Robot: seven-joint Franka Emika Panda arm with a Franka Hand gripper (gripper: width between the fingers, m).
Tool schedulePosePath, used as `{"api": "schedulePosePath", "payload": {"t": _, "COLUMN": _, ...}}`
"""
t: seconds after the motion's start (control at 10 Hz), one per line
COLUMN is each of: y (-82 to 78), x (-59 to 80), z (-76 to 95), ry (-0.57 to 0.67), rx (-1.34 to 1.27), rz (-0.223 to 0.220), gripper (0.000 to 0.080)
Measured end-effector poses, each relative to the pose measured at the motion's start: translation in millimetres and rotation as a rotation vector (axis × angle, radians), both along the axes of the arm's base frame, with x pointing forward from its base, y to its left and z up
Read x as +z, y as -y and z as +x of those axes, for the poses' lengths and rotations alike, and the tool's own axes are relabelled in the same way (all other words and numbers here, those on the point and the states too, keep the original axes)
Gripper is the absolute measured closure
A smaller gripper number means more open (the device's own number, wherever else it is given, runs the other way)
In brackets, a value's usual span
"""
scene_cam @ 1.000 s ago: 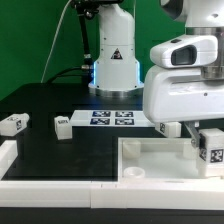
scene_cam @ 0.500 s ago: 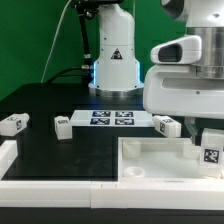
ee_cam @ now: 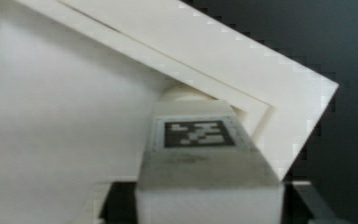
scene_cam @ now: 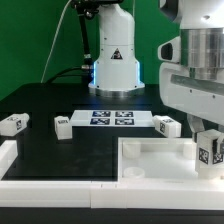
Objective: Assemble one leg
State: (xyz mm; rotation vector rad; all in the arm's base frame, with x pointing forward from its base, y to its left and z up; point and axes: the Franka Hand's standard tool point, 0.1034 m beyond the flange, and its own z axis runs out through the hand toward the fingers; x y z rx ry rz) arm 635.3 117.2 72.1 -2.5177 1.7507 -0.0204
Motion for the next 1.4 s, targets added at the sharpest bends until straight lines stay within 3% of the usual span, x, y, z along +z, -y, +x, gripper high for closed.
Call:
{"api": "schedulePosePath", "payload": {"t": 0.2, "y": -0.2, "x": 0.0, "z": 0.1, "ry": 0.004, "rx": 0.049, "rz": -0.003, "gripper": 0.0509}}
{"api": "schedulePosePath", "payload": {"t": 0.4, "y": -3.4, "x": -0.1, "z": -0.6, "ry": 0.007, "rx": 0.127, "rz": -0.006, "gripper": 0.0194}}
{"api": "schedulePosePath", "payload": {"t": 0.5, "y": -4.6, "x": 0.0, "z": -0.3, "ry": 0.019, "rx": 0.280, "rz": -0.015, "gripper": 0.0164}}
{"api": "schedulePosePath", "payload": {"t": 0.9, "y": -10.3, "x": 1.1, "z": -0.7, "ry": 0.038, "rx": 0.713, "rz": -0.046, "gripper": 0.0151}}
{"api": "schedulePosePath", "payload": {"t": 1.4, "y": -5.6, "x": 1.4, "z": 0.1, "ry": 0.056, "rx": 1.316, "rz": -0.090, "gripper": 0.0151}}
